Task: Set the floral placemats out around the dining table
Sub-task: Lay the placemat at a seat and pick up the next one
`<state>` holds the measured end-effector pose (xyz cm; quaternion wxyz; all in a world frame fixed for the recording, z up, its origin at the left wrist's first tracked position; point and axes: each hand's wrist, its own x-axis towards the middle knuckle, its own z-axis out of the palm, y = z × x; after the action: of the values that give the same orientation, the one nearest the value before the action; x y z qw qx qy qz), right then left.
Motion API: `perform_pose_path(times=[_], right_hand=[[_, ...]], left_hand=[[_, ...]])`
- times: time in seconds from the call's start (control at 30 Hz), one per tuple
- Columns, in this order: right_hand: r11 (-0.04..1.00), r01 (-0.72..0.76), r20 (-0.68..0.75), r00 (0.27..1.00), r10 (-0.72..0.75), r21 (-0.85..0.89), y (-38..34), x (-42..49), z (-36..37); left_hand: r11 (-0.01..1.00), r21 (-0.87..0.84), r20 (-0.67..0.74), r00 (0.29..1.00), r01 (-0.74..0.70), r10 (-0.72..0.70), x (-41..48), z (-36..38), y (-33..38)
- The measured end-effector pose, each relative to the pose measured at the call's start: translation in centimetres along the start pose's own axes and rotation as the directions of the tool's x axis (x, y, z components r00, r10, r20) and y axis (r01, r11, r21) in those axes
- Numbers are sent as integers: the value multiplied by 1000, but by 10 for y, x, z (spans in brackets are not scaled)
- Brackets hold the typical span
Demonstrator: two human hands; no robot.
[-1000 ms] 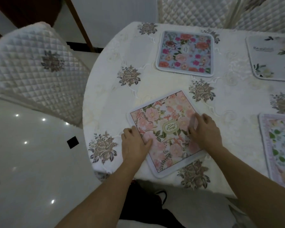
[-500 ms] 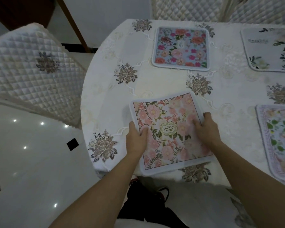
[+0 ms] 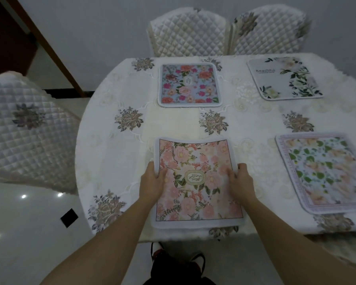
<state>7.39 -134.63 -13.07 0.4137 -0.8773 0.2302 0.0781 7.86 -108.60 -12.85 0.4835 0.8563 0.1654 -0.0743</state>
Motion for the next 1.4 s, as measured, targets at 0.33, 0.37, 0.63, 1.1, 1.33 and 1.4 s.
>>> perform_pose_path(times=[0.33,0.37,0.63,1.1,1.33,1.4], right_hand=[[999,-39,-8,999,39,-19,13,10,9],[999,-35,-5,999,35,-24,13,10,10],[990,38,-70,996,-47,-136,20,10,11],[671,505,123,838,-531,-543,15,5,63],[544,588,279,790,-546,-599,28,15,69],[543,573,288,803,-523,-614,30,21,58]], left_hand=[[999,40,9,1000,13,-13,16,7,-10],[999,44,9,1000,18,-18,17,7,-10],[991,131,-57,998,37,-30,18,2,-12],[529,642,374,829,-555,416,10,48,-35],[490,711,318,853,-504,414,1,61,-46],[483,716,326,853,-504,408,0,61,-45]])
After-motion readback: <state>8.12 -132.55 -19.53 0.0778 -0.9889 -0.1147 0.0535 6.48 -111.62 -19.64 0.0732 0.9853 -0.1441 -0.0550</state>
